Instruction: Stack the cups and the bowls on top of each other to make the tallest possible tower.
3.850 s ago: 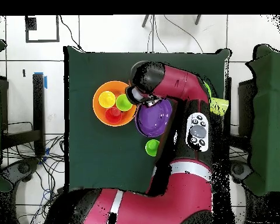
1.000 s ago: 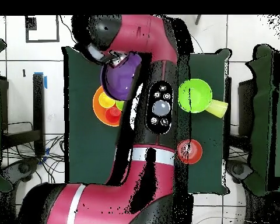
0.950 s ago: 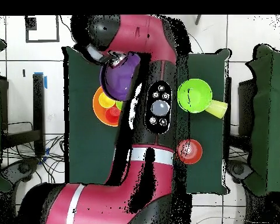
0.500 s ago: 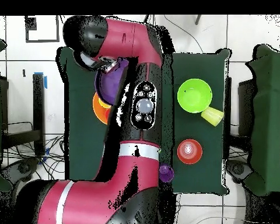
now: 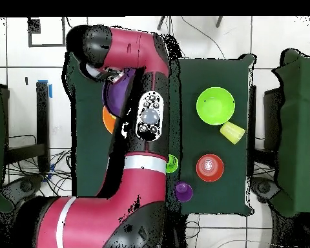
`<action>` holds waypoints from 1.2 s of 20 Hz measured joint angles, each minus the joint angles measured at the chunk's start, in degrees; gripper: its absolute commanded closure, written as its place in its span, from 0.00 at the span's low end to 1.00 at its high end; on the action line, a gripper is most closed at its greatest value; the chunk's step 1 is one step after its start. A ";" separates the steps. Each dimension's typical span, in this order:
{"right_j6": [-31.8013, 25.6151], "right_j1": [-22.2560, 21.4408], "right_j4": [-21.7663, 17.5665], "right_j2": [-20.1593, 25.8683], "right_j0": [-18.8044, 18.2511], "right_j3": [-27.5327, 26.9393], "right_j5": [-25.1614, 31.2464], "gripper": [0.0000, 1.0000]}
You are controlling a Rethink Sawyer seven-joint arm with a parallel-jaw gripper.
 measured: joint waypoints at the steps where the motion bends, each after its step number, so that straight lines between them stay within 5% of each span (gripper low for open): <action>1: 0.25 0.20 0.20 -0.21 0.15 0.00 -0.13 1.00; 24: 1.85 1.02 1.15 -6.73 3.22 0.90 -0.24 1.00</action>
